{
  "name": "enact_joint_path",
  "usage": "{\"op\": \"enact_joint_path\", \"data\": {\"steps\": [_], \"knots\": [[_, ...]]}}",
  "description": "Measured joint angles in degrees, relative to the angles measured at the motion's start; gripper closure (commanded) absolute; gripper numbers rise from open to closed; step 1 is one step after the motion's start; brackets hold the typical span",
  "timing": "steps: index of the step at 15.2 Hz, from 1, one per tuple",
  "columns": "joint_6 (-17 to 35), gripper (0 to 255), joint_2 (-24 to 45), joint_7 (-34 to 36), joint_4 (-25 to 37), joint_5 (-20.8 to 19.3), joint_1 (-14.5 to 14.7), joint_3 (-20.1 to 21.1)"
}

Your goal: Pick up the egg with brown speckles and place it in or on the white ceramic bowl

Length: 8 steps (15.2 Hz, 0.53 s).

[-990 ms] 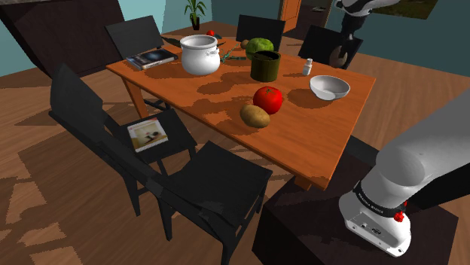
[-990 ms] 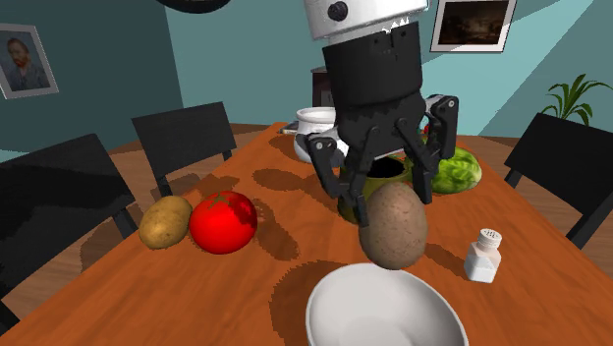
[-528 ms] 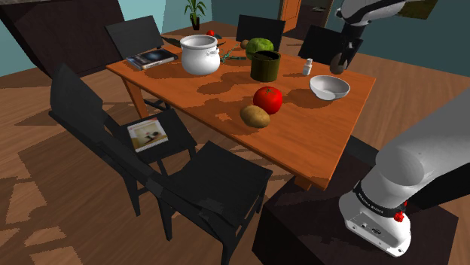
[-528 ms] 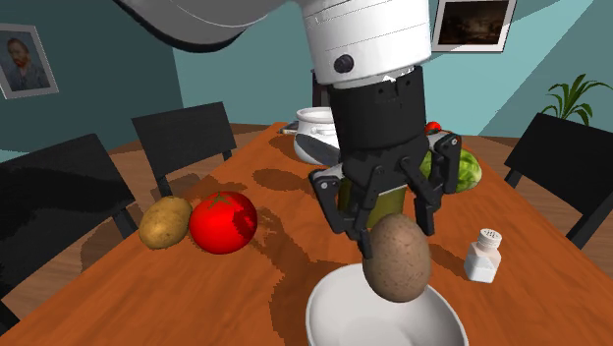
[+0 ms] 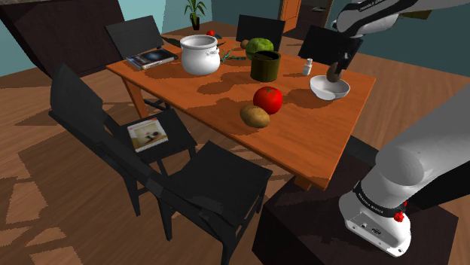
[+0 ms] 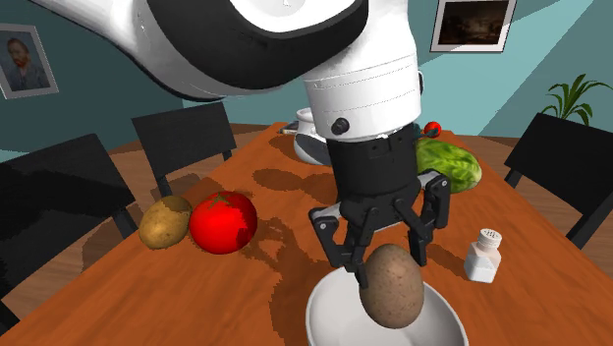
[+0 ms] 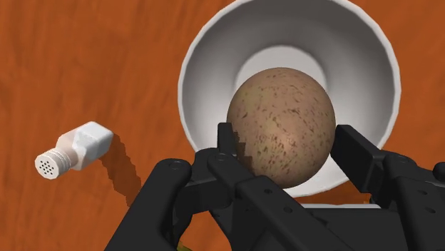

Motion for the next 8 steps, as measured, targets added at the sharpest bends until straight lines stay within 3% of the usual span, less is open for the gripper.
{"op": "enact_joint_path", "data": {"steps": [8], "knots": [[3.02, 255, 1.2, 0.12, -1.85, 0.11, -0.07, -0.31]]}}
